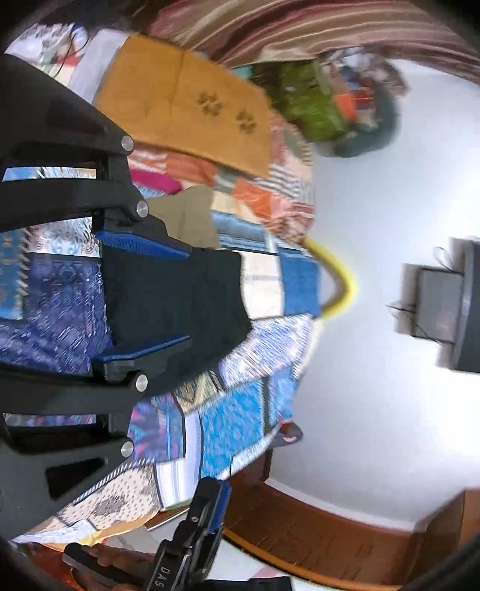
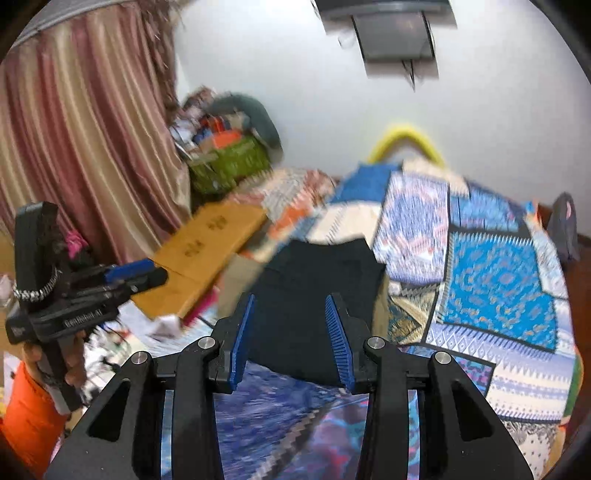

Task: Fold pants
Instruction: 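Release the folded black pants and raise both grippers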

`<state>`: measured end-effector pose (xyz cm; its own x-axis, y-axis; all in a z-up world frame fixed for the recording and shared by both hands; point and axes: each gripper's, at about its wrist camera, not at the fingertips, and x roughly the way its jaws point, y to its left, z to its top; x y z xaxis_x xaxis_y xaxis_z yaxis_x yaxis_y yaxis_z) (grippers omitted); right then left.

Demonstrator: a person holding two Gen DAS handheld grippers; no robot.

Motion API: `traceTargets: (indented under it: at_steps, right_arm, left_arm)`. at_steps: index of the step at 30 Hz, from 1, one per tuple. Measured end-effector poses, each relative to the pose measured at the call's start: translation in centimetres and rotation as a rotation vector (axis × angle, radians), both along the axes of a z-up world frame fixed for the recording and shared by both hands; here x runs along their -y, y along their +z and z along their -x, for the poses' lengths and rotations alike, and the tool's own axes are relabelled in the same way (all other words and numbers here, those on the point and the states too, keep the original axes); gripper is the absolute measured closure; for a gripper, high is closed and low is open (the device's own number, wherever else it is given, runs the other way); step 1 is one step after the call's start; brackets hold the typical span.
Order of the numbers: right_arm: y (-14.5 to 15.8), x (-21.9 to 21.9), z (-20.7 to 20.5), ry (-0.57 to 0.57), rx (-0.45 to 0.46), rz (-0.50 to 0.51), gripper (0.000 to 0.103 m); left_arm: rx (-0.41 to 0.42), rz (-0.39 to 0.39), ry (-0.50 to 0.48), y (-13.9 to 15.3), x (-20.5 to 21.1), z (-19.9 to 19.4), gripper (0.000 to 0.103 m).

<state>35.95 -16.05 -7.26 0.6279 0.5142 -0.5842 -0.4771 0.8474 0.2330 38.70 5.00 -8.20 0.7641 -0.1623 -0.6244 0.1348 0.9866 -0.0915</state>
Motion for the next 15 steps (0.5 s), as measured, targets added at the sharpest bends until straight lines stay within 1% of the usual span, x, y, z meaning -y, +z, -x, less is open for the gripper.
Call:
traceTargets:
  at_steps: [2,4,7,9,11,15]
  right_arm:
    - [2.2,-0.1,2.7,0.007,0.056,-0.007,0.067]
    - [4.3,-0.2,5.7,0.014,0.114,-0.021,0.067]
    - [6.9,-0.1,10.1,0.025,0.191,-0.050,0.067]
    - [8.4,0.2,13.4,0.026,0.253,-0.063,0.067]
    - [9.2,0.6,16.1,0.018,0.304,-0.075,0.067]
    - [9.7,1.3,20.3,0.007,0.376,-0.101,0.067]
  left_arm:
    - [0.052,-0.002,-0.008,2.3,0.6,2.6,0.062]
    - [0.120,0.010,-0.016,4.9,1.1,6.4,0.062]
    - [0.209,0.012,-0.017,7.6,1.8,11.3,0.062]
    - [0.271,0.001,-0.001,9.0,2.3,14.4,0.062]
    - [0.322,-0.004,0.006,10.1,2.6,17.5,0.062]
    - [0.394,-0.010,0.001,11.0,3.4,22.5,0.062]
